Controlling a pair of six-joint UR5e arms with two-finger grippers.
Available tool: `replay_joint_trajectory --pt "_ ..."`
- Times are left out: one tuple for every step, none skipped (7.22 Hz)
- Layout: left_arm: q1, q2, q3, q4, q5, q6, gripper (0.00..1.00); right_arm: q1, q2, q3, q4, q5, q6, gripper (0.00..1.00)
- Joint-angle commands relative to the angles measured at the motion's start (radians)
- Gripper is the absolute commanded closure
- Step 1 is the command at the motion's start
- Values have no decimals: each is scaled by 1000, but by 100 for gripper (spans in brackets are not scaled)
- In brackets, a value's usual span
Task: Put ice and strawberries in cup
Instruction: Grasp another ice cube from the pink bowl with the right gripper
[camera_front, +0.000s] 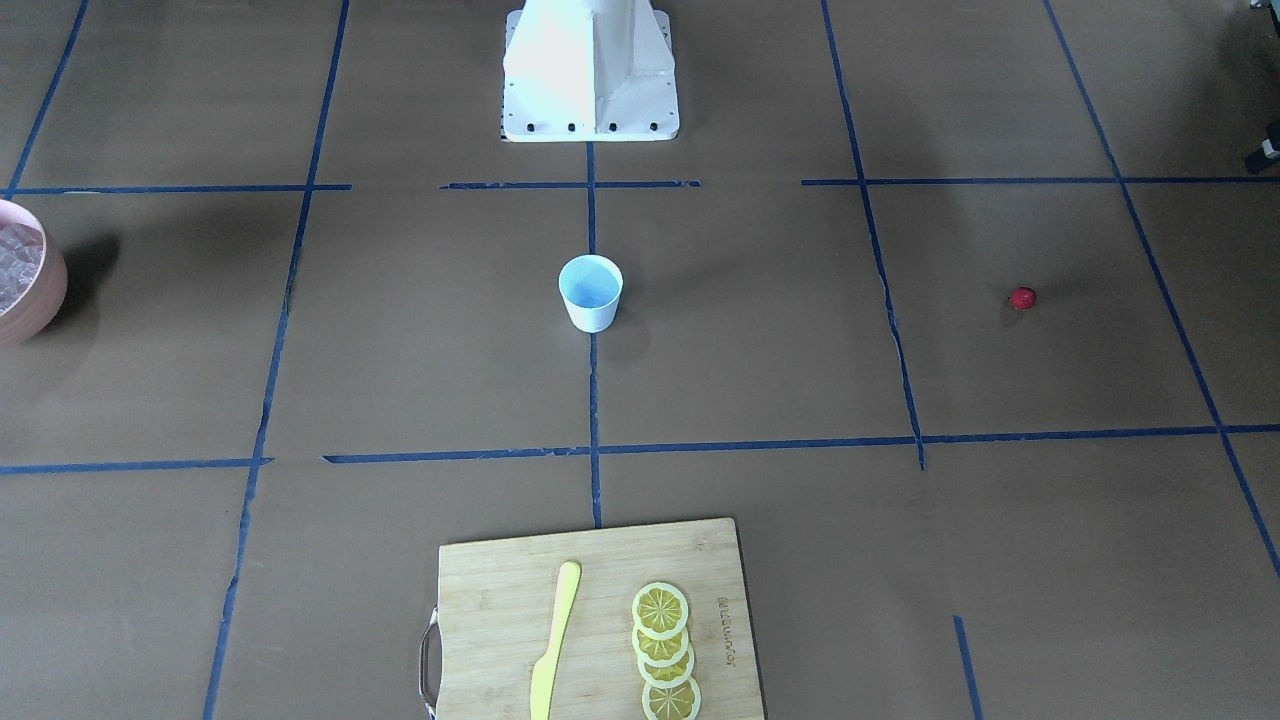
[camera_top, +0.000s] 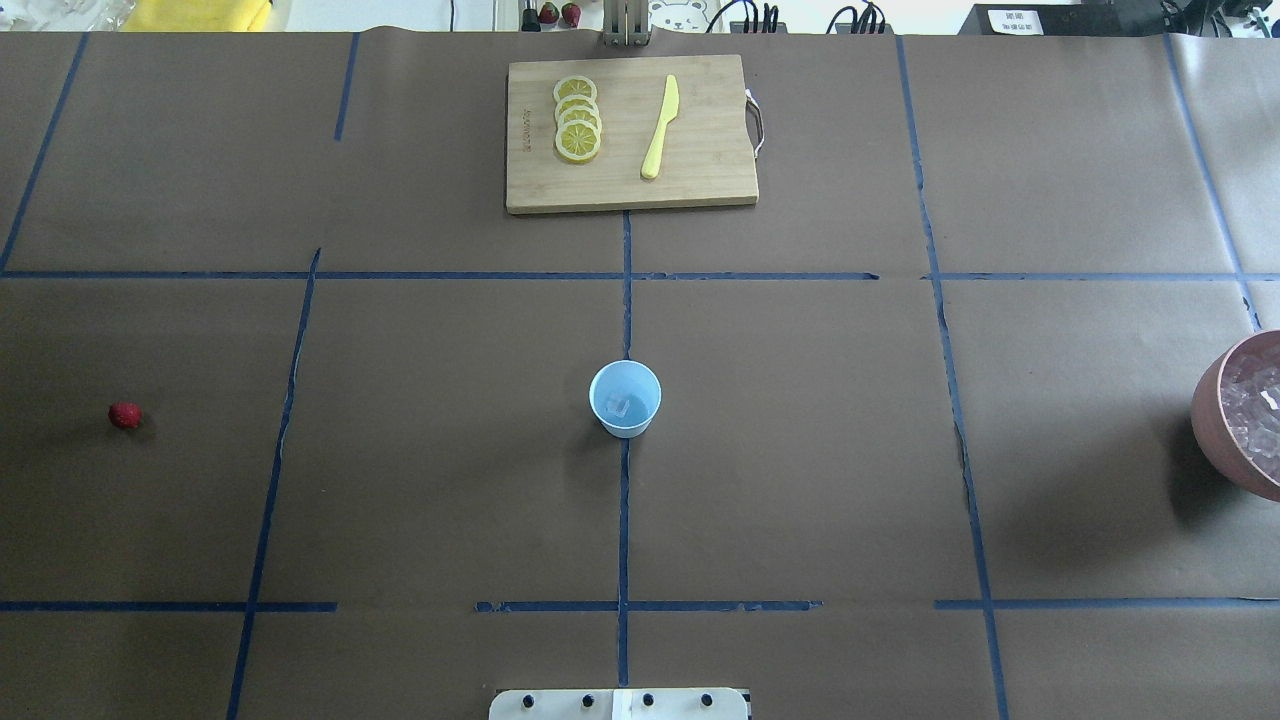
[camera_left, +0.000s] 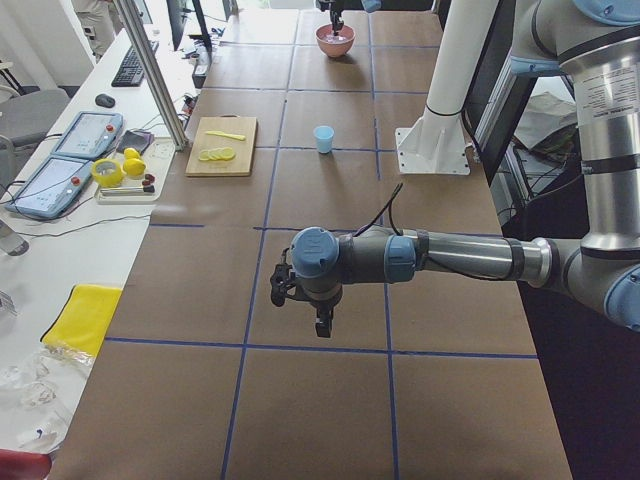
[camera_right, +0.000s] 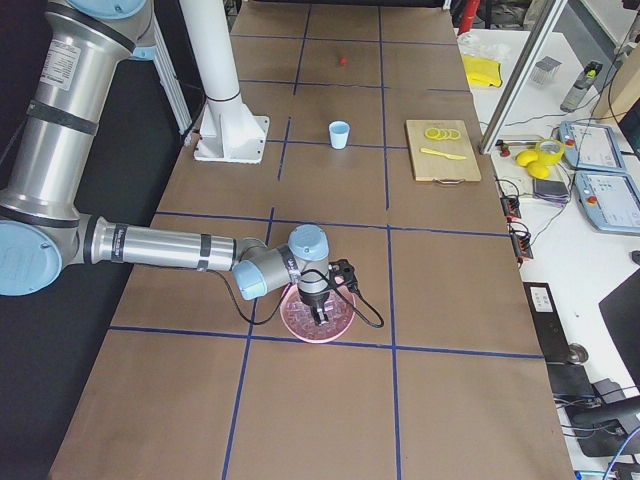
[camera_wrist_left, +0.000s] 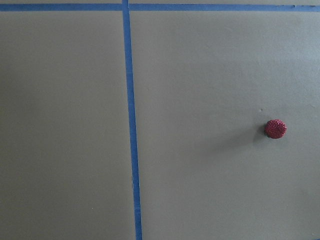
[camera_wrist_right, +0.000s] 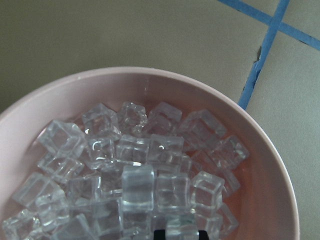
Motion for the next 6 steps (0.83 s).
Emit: replay_joint_trajectory --pt "0 0 -2 0 0 0 0 2 -2 0 2 -1 -10 100" --pt "0 0 -2 -2 0 2 0 2 -2 4 2 -1 -9 100" --pt "0 0 -2 -2 0 2 0 5 -9 26 2 0 -9 100" --pt "0 14 -17 -2 0 8 0 21 -35 64 -1 0 -12 100" --pt "0 15 -19 -3 0 8 0 46 -46 82 -1 -1 -12 100" --pt "0 15 -23 -3 0 8 0 57 -58 113 -1 -12 -10 100"
